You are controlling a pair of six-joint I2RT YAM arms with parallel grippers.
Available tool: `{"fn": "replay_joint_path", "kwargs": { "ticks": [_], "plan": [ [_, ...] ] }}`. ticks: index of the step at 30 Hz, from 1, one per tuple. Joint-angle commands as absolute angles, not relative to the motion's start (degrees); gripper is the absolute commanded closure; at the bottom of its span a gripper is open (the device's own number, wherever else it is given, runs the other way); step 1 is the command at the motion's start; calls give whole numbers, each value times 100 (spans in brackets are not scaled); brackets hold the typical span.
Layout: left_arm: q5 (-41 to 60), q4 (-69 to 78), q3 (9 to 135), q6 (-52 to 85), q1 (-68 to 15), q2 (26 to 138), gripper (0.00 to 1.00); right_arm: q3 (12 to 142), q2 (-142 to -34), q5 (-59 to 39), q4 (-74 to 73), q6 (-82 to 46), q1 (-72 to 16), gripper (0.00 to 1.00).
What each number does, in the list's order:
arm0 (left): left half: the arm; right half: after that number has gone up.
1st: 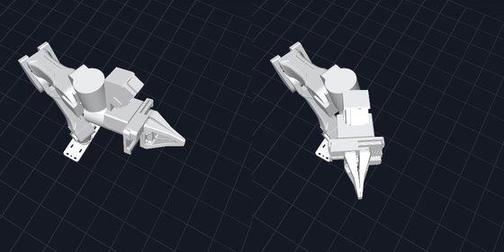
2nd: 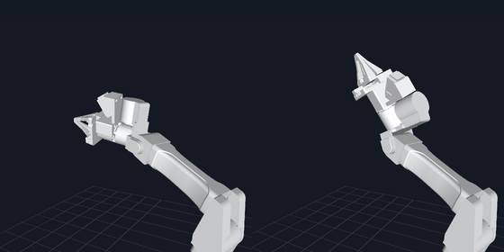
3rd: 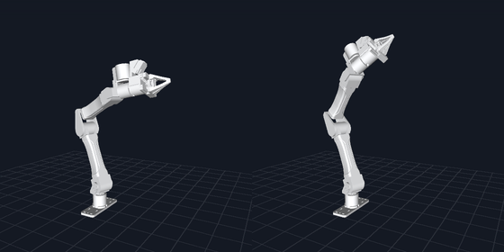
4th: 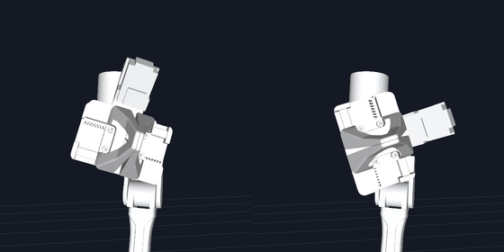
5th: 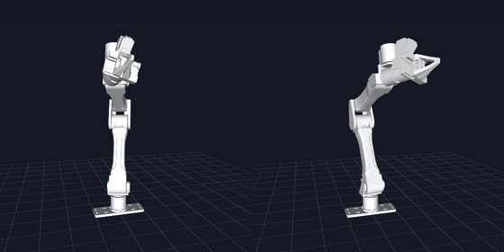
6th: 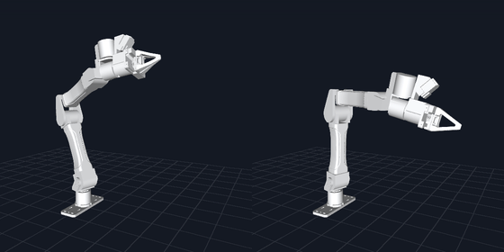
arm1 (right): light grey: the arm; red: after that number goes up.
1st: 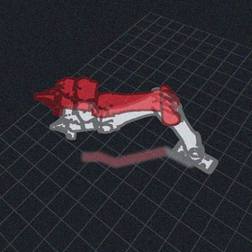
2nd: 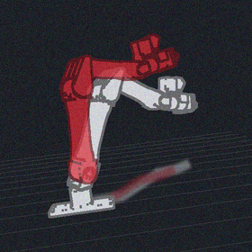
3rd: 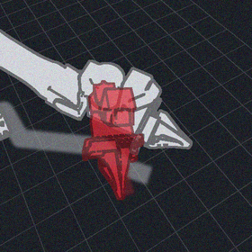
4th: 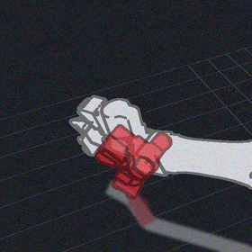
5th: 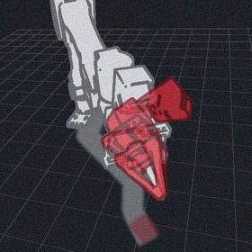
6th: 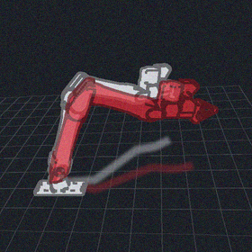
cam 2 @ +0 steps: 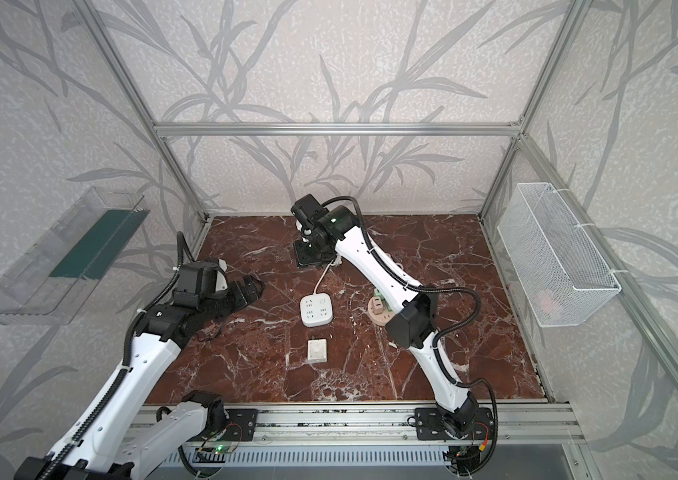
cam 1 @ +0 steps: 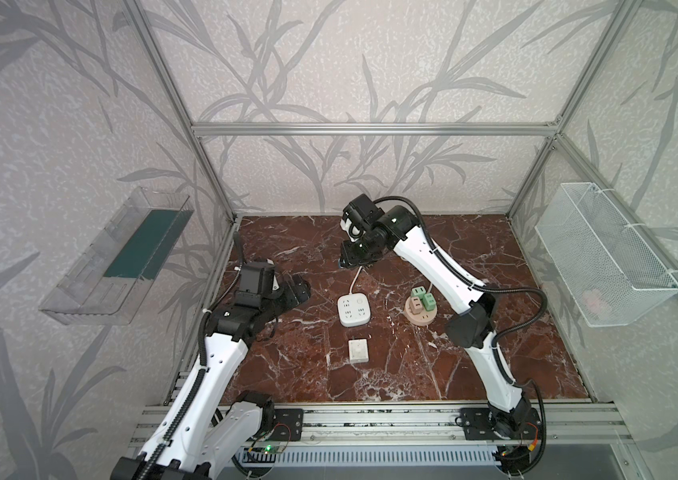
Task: Insert the plug
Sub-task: 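Lower the teal charger with right gripper onto a white square strip socket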
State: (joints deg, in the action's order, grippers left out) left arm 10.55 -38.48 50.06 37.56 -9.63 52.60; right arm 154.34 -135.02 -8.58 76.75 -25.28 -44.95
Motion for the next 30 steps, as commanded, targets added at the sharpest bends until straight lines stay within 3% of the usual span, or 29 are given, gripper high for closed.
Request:
{"fn": "replay_joint_path", "kwargs": {
  "ticks": [1,13,30],
  "plan": [
    [975,-4025,4843,3568,-932,5102,1,16277,-13952,-732,9139,-2671,-4517,100],
    [1249,-3889,4441,3584,-932,5036,1,15155,-13948,-586,8695,-2575,-4631,100],
    [1297,-3936,4394,3560,-932,4993,2,15301,-14526,-844,8398,-2764,-4955,100]
  ]
}}
